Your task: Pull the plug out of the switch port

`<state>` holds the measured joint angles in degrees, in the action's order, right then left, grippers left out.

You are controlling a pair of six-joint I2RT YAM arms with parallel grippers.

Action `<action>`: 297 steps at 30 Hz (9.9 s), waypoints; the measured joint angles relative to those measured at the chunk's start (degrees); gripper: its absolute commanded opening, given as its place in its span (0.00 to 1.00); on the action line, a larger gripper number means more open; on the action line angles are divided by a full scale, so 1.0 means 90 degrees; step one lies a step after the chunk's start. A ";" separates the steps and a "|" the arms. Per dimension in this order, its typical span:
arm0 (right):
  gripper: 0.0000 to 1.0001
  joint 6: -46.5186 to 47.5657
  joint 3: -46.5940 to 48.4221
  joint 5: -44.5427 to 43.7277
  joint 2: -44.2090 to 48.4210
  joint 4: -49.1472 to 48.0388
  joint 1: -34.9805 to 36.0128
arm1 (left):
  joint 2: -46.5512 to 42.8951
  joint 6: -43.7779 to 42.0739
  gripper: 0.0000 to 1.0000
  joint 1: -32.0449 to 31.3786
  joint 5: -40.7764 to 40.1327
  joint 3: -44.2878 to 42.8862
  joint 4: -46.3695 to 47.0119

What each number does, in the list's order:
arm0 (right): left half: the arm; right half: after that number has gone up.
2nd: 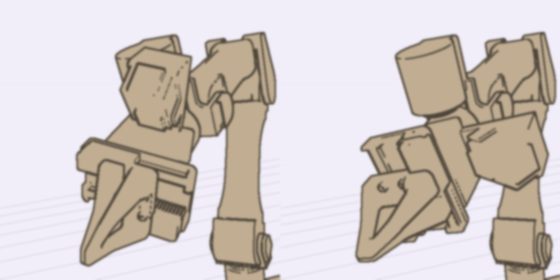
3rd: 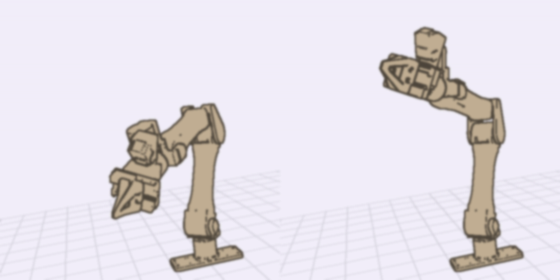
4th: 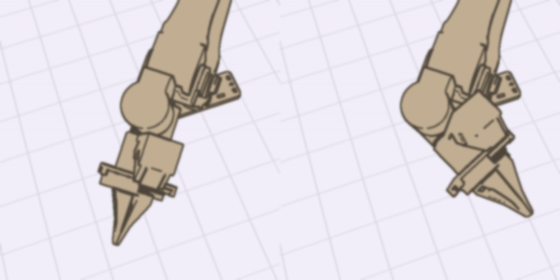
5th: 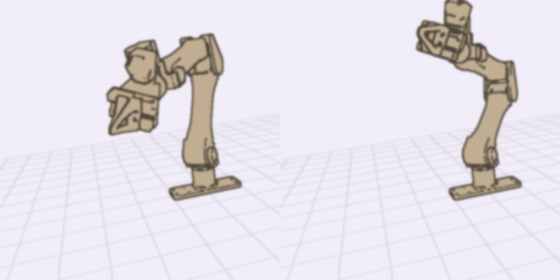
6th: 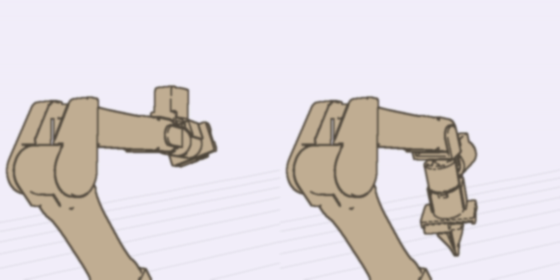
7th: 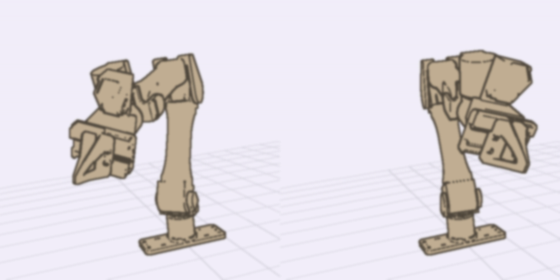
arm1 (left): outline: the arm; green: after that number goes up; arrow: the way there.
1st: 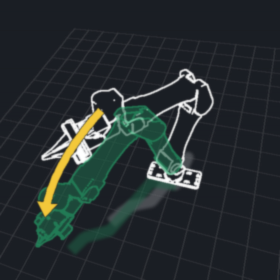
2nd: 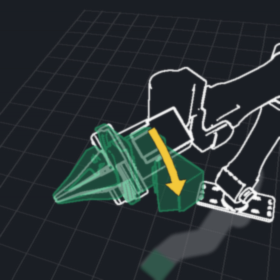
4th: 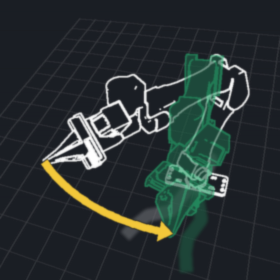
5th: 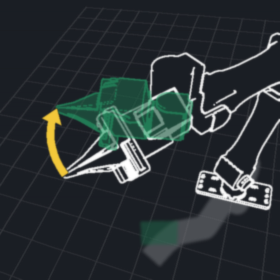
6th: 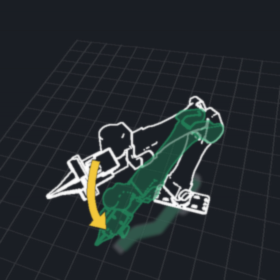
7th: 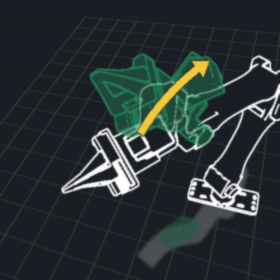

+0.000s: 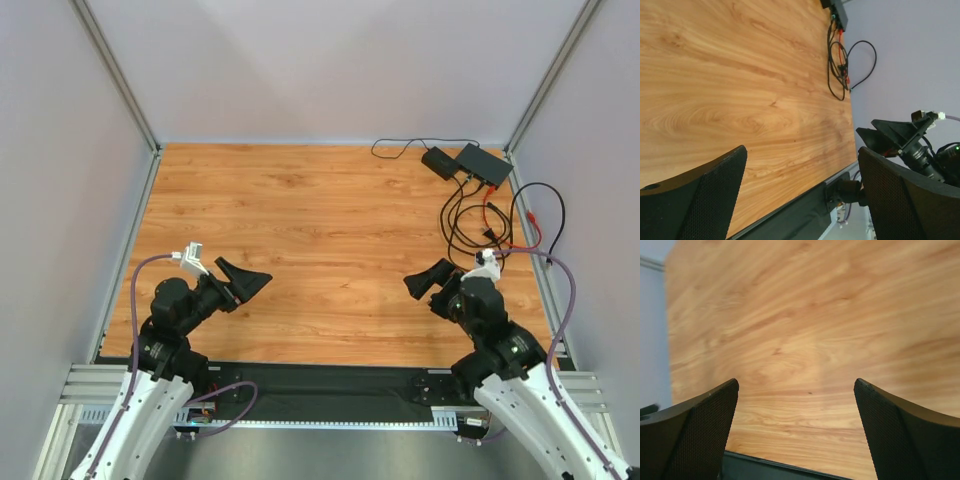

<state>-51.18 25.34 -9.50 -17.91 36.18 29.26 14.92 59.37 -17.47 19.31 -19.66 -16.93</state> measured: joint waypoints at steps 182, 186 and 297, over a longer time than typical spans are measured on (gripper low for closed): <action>0.64 0.3167 1.0363 0.2511 -1.3644 -0.1217 -0.4556 | 1.4821 -0.2674 0.42 -0.2402 0.0704 -1.1429 0.2516; 0.63 0.3121 0.9874 0.2747 -1.3481 -0.1452 -0.4527 | 1.4821 -0.2766 0.42 -0.2438 0.0848 -1.1434 0.2516; 0.60 0.1654 0.5156 0.1205 -1.0251 -0.1821 -0.4034 | 1.5329 0.2710 0.44 -0.3060 0.0209 -1.0154 0.4408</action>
<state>-36.29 71.75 1.34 -110.17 19.79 -7.05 152.88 83.77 -45.01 21.19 -111.04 22.74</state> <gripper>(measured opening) 0.613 0.438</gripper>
